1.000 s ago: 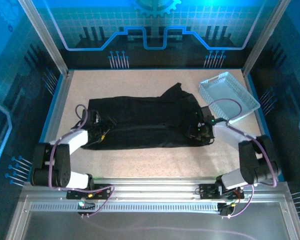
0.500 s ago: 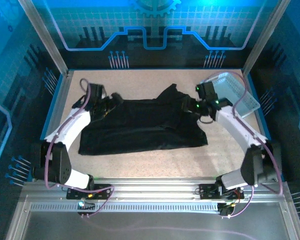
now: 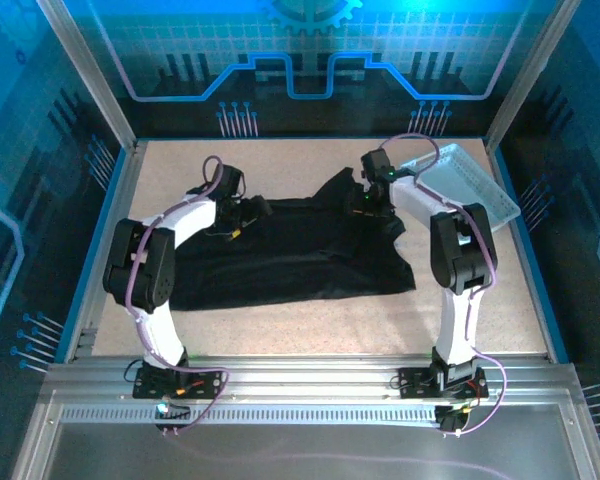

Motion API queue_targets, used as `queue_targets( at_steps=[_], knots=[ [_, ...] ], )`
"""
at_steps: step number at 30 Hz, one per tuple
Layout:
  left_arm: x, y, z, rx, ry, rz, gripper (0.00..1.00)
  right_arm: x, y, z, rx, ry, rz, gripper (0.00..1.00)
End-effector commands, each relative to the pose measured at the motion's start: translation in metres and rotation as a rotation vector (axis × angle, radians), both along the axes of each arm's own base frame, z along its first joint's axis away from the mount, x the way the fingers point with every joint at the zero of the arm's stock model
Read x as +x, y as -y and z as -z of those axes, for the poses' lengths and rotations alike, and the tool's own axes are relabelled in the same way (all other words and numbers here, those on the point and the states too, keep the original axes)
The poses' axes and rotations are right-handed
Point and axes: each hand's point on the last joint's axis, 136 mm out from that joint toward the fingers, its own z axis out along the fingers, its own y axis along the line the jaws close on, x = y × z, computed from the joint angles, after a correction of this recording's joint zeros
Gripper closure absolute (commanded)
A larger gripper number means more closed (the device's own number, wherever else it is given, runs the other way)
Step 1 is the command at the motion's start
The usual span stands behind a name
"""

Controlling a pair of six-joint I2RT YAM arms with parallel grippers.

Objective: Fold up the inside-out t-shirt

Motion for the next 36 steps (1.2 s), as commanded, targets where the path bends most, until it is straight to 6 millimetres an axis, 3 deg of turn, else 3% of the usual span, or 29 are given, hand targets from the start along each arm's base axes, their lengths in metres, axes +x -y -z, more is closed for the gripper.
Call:
queue_targets(
  at_steps=[1,7,13,16,19,22,25,30,36],
  knots=[
    [-0.016,0.008,0.018,-0.045,-0.031,0.022,0.05,-0.012,0.019,0.016,-0.006,-0.072,0.079,0.40],
    [-0.047,0.011,0.040,-0.055,-0.059,0.025,0.05,-0.054,0.058,0.041,-0.012,-0.146,0.239,0.41],
    [-0.084,0.022,0.049,-0.046,-0.064,0.032,0.04,-0.094,0.084,0.030,-0.033,-0.099,0.326,0.40],
    [-0.097,0.026,0.045,-0.039,-0.047,0.025,0.04,-0.096,0.087,0.014,0.000,-0.051,0.317,0.40],
    [-0.091,0.024,0.026,-0.024,-0.004,0.021,0.03,-0.081,0.082,-0.020,-0.002,0.028,0.261,0.40],
    [-0.065,0.018,-0.008,0.022,0.070,0.039,0.02,-0.051,0.063,-0.062,0.004,0.149,0.170,0.40],
    [-0.039,-0.001,-0.033,0.054,0.107,0.011,0.01,-0.014,0.040,-0.086,0.013,0.221,0.079,0.41],
    [-0.011,-0.045,-0.051,0.072,0.116,-0.104,0.01,0.044,0.014,-0.077,0.014,0.237,-0.014,0.41],
    [-0.009,-0.057,-0.046,0.059,0.106,-0.140,0.01,0.094,0.006,-0.042,-0.041,0.207,-0.046,0.43]
  ],
)
